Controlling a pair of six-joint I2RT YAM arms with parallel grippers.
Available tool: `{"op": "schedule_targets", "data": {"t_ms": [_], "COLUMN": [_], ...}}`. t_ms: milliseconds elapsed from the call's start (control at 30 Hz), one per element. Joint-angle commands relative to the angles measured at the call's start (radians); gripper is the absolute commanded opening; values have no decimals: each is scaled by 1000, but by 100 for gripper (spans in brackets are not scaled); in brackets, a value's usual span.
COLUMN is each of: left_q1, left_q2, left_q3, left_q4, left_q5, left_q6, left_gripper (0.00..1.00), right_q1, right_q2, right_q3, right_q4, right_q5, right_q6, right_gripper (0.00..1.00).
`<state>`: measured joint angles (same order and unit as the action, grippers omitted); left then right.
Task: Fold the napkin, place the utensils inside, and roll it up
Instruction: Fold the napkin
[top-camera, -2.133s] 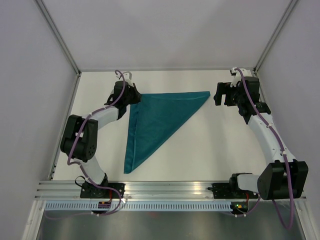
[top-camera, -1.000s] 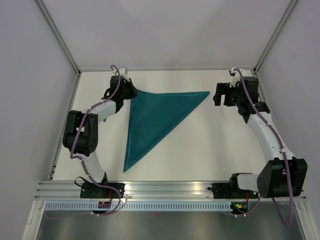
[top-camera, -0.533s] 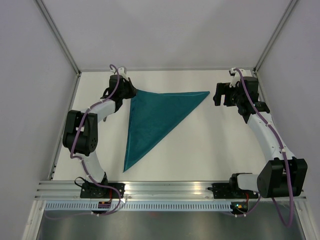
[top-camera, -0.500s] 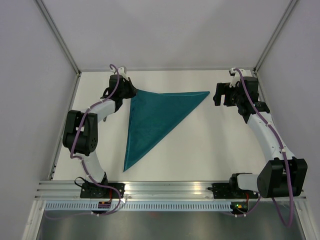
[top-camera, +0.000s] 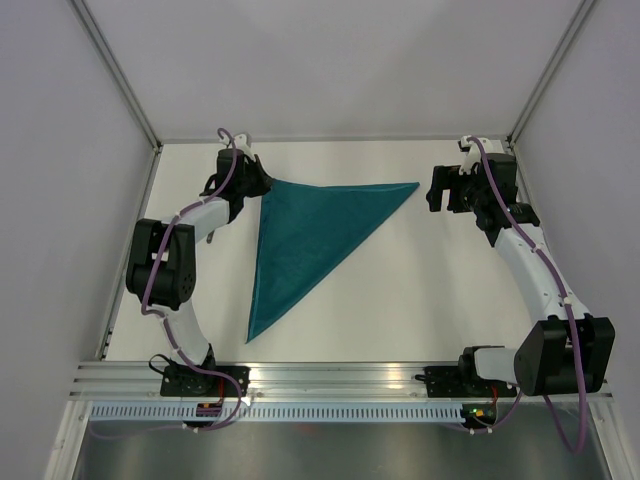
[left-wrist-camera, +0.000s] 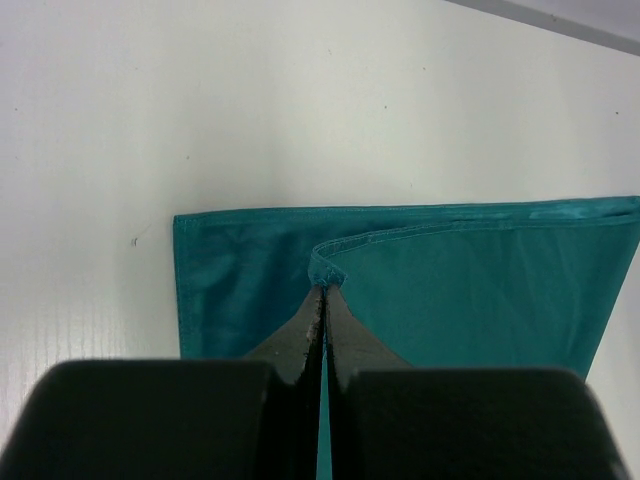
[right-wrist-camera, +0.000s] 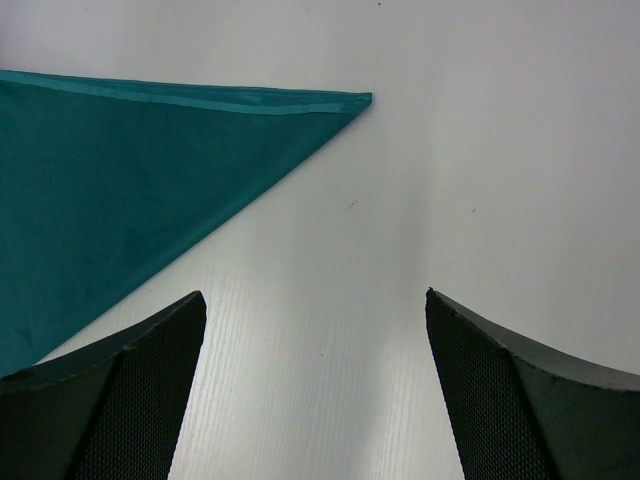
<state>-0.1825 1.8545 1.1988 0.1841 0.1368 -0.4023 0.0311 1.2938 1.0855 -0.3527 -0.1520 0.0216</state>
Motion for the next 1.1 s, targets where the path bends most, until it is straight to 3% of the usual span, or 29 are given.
{"op": "schedule_targets", "data": {"t_ms": [0, 1067], "left_q1": [11, 25], "left_q2": [3, 52], "left_q3": [39, 62], "left_q4": [8, -3], "left_q5": [17, 32], "left_q6": [19, 11], "left_gripper": [2, 2], "right_q1": [6, 6], "right_q2": [6, 6], "right_q3": [25, 22], "right_q4": [6, 6], "right_q5": [8, 6], "right_q6": [0, -6], "right_gripper": [95, 95]}}
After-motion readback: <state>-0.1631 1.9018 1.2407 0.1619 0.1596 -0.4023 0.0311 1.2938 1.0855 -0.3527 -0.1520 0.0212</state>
